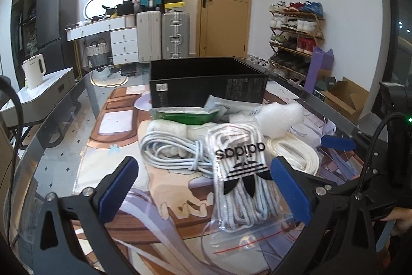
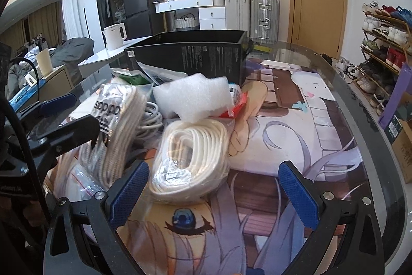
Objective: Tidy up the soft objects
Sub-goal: 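Grasp the adidas lace bag with left tool while right tool grasps the bagged white rope, then lift the lace bag with left tool while right tool lifts the rope bag toward the black box, then lower the lace bag into the black box and open left tool while right tool releases the rope bag there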
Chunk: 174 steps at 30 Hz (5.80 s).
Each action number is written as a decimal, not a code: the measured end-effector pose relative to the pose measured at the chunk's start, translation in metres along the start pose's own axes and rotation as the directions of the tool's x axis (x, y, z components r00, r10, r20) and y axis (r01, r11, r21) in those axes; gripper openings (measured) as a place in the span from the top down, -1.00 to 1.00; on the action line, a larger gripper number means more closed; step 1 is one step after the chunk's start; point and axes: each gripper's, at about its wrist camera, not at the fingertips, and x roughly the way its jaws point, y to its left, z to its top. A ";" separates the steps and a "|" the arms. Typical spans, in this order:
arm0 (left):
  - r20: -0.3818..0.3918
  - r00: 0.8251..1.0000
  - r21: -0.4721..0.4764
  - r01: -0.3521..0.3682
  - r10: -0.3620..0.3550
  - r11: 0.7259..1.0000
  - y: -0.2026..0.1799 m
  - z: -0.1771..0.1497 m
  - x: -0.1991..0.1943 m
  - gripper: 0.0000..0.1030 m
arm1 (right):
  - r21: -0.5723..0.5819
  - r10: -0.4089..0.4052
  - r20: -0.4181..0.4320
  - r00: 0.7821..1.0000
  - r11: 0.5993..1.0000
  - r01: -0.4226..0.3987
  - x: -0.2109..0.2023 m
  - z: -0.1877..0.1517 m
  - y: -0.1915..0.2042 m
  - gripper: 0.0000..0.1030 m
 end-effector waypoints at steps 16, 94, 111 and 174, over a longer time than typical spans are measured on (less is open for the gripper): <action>-0.065 0.998 0.035 0.029 -0.027 0.999 -0.017 -0.004 0.021 -0.68 | -0.025 -0.002 -0.008 1.000 1.000 0.002 -0.001 -0.006 -0.006 -0.81; 0.096 0.995 0.000 0.011 -0.011 1.000 0.019 0.051 -0.036 0.21 | -0.081 0.075 0.234 0.969 0.995 -0.058 -0.074 0.061 0.018 0.24; 0.122 0.992 0.026 0.025 -0.028 0.999 0.027 0.104 -0.016 0.21 | -0.069 0.084 0.202 0.976 0.995 -0.072 -0.041 0.109 0.003 0.24; -0.087 0.996 0.089 0.018 -0.010 0.996 0.024 0.126 0.123 -0.21 | -0.285 0.049 -0.039 0.998 0.957 -0.058 0.088 0.170 0.004 0.23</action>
